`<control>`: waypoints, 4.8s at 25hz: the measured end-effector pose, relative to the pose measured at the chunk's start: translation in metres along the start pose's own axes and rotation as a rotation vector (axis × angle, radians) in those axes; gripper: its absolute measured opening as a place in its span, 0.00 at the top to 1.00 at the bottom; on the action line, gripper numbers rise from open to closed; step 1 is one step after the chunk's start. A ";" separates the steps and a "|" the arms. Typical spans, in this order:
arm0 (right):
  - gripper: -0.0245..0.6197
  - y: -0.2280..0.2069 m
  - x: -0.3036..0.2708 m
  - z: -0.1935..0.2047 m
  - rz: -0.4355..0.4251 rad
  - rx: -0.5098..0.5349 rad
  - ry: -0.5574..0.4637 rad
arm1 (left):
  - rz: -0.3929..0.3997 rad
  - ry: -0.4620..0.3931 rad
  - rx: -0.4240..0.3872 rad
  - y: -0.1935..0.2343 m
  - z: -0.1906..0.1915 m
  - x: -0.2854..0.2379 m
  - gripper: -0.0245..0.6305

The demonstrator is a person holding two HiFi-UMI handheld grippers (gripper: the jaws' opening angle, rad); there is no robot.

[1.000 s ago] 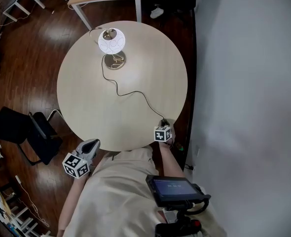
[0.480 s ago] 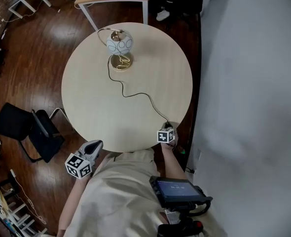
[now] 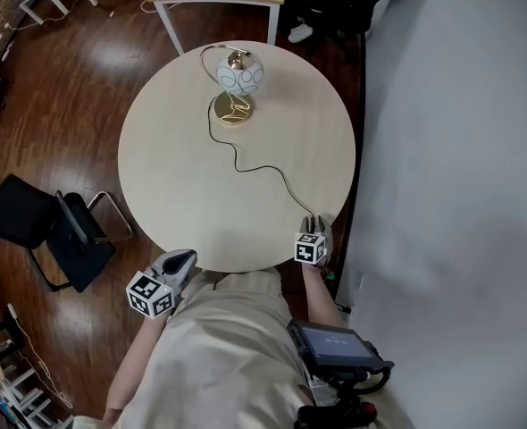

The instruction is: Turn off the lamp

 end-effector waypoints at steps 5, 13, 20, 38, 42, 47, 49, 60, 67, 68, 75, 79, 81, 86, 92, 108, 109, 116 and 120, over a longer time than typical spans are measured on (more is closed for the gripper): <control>0.71 0.019 0.047 -0.021 0.035 -0.047 -0.048 | 0.046 -0.076 -0.004 0.023 0.000 0.026 0.96; 0.75 0.091 0.131 -0.040 -0.009 -0.146 -0.174 | 0.093 -0.169 -0.073 0.048 0.007 0.087 0.96; 0.79 0.145 0.182 -0.034 -0.067 -0.093 -0.254 | 0.068 -0.246 -0.062 0.065 0.027 0.131 0.96; 0.79 0.158 0.267 -0.023 -0.200 -0.137 -0.387 | 0.063 -0.278 -0.126 0.026 0.045 0.143 0.96; 0.79 0.139 0.289 -0.009 -0.240 -0.143 -0.413 | 0.077 -0.239 -0.163 -0.010 0.046 0.131 0.96; 0.79 0.104 0.331 0.026 -0.257 -0.175 -0.439 | 0.073 -0.181 -0.113 -0.064 0.062 0.118 0.96; 0.79 0.091 0.346 0.038 -0.262 -0.191 -0.451 | 0.065 -0.158 -0.095 -0.083 0.069 0.111 0.96; 0.79 0.060 0.406 0.101 -0.283 -0.177 -0.503 | 0.047 -0.145 -0.104 -0.164 0.102 0.128 0.96; 0.80 0.068 0.440 0.123 -0.244 -0.038 -0.514 | 0.053 -0.142 -0.085 -0.185 0.123 0.140 0.96; 0.80 0.068 0.444 0.125 -0.234 -0.021 -0.508 | 0.056 -0.139 -0.086 -0.187 0.122 0.140 0.96; 0.80 0.064 0.457 0.131 -0.194 0.001 -0.490 | 0.107 -0.126 -0.125 -0.209 0.121 0.128 0.96; 0.80 0.069 0.460 0.128 -0.203 0.017 -0.490 | 0.112 -0.118 -0.123 -0.213 0.121 0.127 0.96; 0.80 0.068 0.460 0.129 -0.206 0.017 -0.490 | 0.112 -0.112 -0.128 -0.214 0.125 0.126 0.96; 0.81 0.069 0.458 0.134 -0.213 0.010 -0.475 | 0.109 -0.102 -0.125 -0.213 0.134 0.127 0.96; 0.83 0.073 0.451 0.141 -0.228 0.038 -0.449 | 0.093 -0.102 -0.113 -0.214 0.140 0.128 0.96; 0.84 0.083 0.440 0.143 -0.247 0.154 -0.343 | 0.100 -0.085 -0.114 -0.230 0.145 0.118 0.96; 0.84 0.082 0.440 0.143 -0.246 0.155 -0.344 | 0.103 -0.084 -0.116 -0.232 0.145 0.116 0.96; 0.93 0.081 0.438 0.148 -0.218 0.213 -0.333 | 0.133 -0.063 -0.129 -0.244 0.145 0.101 0.96; 0.93 0.083 0.438 0.150 -0.212 0.240 -0.331 | 0.148 -0.047 -0.143 -0.246 0.146 0.097 0.96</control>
Point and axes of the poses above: the fingertips, and each gripper's own axes: x backward along the fingers, y to its left, z out of its underside, the point moved 3 cm from there along x, backward along the fingers, and after that the axes turned 12 degrees about -x, right-handed, at the moved point
